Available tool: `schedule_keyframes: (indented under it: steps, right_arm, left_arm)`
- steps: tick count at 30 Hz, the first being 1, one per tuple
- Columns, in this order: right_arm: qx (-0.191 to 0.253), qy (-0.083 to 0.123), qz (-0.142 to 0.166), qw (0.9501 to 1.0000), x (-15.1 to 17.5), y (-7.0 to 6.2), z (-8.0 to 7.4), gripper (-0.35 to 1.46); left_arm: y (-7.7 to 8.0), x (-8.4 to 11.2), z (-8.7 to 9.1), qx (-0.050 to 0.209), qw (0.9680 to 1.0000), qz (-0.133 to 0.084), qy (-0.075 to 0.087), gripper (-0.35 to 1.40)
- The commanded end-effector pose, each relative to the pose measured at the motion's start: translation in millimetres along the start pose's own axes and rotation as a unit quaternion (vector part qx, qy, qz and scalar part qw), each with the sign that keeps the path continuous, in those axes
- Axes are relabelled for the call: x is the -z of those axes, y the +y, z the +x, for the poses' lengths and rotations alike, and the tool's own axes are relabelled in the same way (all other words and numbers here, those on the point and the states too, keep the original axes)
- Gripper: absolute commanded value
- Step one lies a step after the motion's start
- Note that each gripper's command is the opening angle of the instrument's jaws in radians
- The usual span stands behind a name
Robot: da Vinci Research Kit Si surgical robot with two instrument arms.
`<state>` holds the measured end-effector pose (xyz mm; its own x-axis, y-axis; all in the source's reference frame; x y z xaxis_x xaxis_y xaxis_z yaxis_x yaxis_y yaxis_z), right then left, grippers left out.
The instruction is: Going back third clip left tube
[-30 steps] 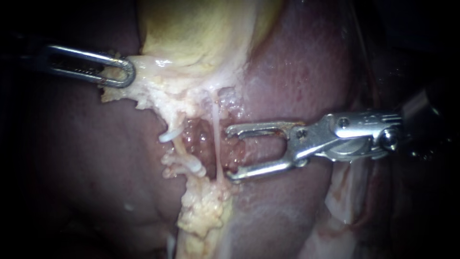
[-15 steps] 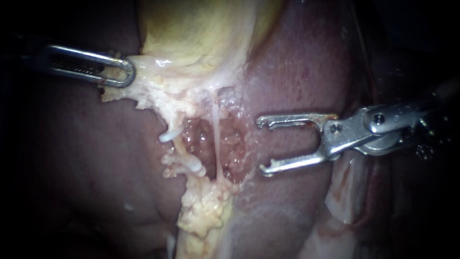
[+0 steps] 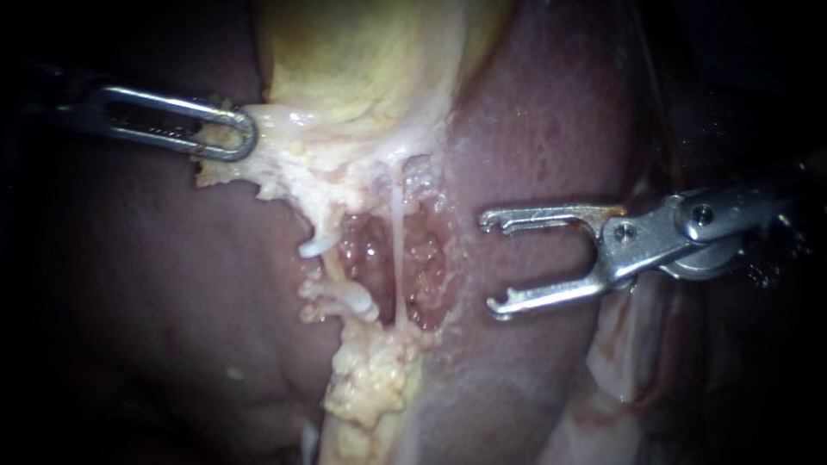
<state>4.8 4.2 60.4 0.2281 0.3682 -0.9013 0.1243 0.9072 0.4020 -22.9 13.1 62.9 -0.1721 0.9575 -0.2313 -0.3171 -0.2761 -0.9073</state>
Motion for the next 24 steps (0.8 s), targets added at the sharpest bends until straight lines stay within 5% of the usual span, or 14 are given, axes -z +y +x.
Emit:
schedule_keyframes:
  steps: [1,12,24]
  right_arm:
    - [0.0,0.0,0.0,1.0,0.0,0.0,0.0,0.5]
    - [0.0,0.0,0.0,1.0,0.1,0.0,0.0,0.5]
    - [0.0,0.0,0.0,1.0,0.1,0.0,0.0,0.5]
  left_arm:
    - [-0.2,-0.3,0.0,-0.001,1.0,0.001,0.0,-0.35]
    - [-1.2,-3.4,-0.8,-0.006,0.9999,0.0,-0.009,-0.35]
    - [-1.2,-3.5,-0.8,-0.007,0.9999,-0.002,-0.011,-0.35]
